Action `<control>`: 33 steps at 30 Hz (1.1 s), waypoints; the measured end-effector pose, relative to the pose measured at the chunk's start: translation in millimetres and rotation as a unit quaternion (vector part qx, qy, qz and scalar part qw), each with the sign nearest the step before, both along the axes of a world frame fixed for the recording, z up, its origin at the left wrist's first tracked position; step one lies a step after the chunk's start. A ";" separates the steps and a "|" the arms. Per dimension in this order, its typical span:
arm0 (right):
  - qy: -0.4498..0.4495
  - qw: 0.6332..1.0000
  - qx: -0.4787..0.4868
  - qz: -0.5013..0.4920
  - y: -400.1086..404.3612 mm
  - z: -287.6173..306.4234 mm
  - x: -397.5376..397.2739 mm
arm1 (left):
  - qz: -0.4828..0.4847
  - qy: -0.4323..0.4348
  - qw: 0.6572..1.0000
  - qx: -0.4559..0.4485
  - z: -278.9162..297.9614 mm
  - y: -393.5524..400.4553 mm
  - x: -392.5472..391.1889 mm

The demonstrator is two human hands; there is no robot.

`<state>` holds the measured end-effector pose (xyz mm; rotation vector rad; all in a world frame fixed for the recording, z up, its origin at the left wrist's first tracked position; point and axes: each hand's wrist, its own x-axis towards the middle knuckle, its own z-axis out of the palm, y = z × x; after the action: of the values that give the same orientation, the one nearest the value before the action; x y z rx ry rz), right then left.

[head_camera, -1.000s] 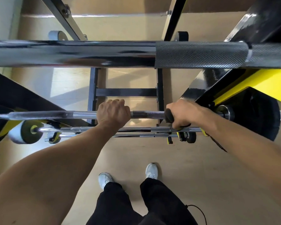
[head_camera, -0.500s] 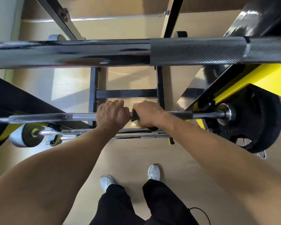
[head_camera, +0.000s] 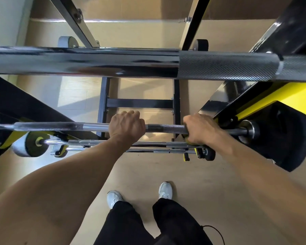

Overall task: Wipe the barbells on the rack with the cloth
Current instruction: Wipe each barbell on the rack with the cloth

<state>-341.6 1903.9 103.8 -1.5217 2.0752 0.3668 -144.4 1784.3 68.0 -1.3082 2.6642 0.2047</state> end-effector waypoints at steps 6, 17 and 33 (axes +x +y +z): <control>-0.066 0.993 -0.086 0.055 -63.8 -27.3 75.7 | -0.001 -0.018 1.000 -0.015 -1.7 0.3 -1.7; -0.028 0.996 -0.067 0.060 -2.3 -9.5 21.4 | 0.014 0.016 1.000 -0.009 -2.0 1.8 1.3; -0.231 0.970 -0.039 -0.066 71.0 100.1 7.8 | -0.111 0.178 0.941 0.267 100.1 87.4 -23.8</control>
<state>-333.8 1974.9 203.8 -1.3463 1.8172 -0.1144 -168.2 1871.8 168.1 -0.8527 2.7042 1.1347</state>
